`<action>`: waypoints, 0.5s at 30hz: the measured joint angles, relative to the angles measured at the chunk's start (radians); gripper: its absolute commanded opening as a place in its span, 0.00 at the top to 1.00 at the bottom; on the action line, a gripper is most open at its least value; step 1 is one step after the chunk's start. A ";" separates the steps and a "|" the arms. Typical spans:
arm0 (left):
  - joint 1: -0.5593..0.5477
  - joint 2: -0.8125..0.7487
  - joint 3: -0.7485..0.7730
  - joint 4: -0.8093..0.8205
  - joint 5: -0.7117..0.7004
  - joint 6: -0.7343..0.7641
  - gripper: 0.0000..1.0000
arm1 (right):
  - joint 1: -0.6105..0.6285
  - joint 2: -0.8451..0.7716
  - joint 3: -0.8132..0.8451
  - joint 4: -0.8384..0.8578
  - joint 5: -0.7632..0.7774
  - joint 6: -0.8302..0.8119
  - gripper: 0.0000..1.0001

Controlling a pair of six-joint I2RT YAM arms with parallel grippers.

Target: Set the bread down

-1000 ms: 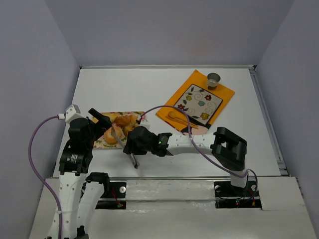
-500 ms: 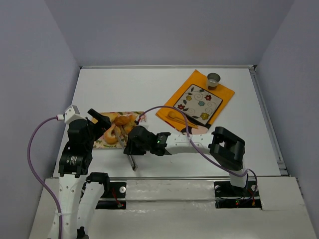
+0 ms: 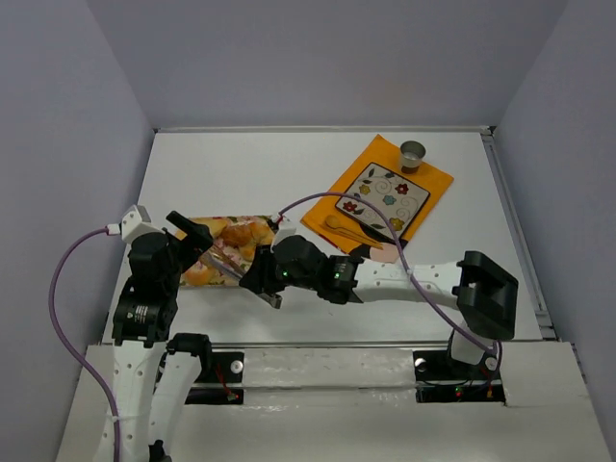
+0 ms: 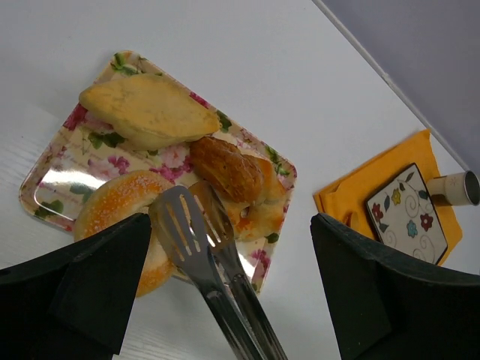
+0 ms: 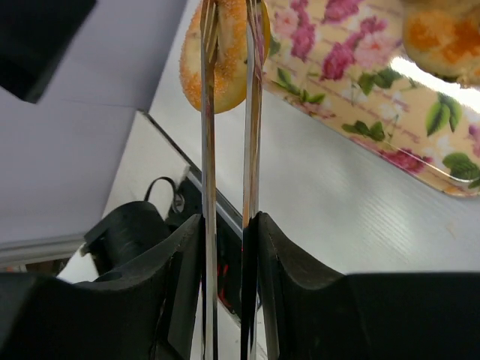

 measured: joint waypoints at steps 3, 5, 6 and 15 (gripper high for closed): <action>0.000 0.000 0.000 0.000 -0.007 -0.005 0.01 | 0.000 -0.043 -0.018 0.039 0.004 -0.024 0.93; 0.000 -0.002 0.000 -0.001 -0.011 -0.007 0.01 | 0.000 -0.078 -0.038 0.053 0.024 -0.044 0.93; 0.000 -0.004 0.000 -0.001 -0.013 -0.009 0.01 | -0.001 -0.090 -0.046 0.056 0.037 -0.051 0.93; 0.000 -0.027 0.000 -0.002 -0.032 -0.022 0.01 | -0.099 -0.251 -0.132 -0.011 0.167 -0.111 0.93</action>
